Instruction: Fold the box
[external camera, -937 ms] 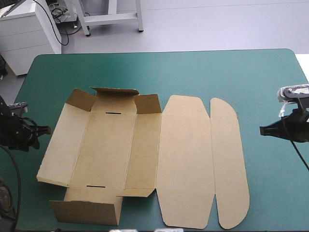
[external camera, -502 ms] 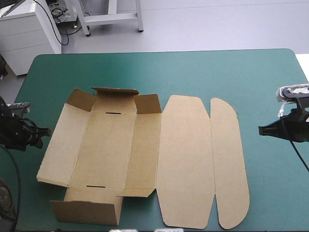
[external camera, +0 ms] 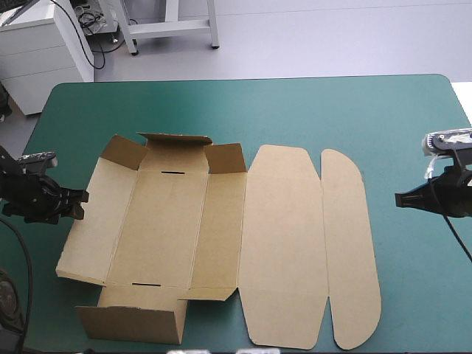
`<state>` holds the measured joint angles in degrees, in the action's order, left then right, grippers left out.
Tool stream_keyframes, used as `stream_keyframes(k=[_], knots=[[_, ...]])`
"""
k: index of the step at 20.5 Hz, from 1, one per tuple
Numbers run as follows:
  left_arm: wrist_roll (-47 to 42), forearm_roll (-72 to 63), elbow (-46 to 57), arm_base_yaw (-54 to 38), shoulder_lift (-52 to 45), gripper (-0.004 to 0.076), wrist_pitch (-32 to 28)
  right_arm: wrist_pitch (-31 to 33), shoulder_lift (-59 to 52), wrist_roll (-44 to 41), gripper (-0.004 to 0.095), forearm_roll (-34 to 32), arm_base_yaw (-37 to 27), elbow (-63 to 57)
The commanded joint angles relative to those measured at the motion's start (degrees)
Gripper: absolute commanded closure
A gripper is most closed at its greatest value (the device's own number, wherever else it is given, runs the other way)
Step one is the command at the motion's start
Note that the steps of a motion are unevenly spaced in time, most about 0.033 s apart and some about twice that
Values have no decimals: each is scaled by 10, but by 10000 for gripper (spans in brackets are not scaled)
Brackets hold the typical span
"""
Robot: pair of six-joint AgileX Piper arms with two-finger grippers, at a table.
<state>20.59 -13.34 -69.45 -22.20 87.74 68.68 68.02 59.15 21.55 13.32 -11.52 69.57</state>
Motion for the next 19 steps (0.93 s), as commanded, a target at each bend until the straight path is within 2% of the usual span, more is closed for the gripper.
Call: stream_keyframes(k=[1,4,10,14,19], knots=[[7,-24,-10,0,-3,358,11,-18,-6,6,928,10,-4,13],[52,-56,18,0,13,363,41,-16,-6,6,928,11,-4,13],[66,-98,66,0,13,363,51,-16,-6,8,928,16,-4,13],[107,-159,78,0,13,363,57,-16,-6,8,928,18,-4,13],[107,-132,78,0,13,454,54,-16,-6,9,928,18,-4,13]])
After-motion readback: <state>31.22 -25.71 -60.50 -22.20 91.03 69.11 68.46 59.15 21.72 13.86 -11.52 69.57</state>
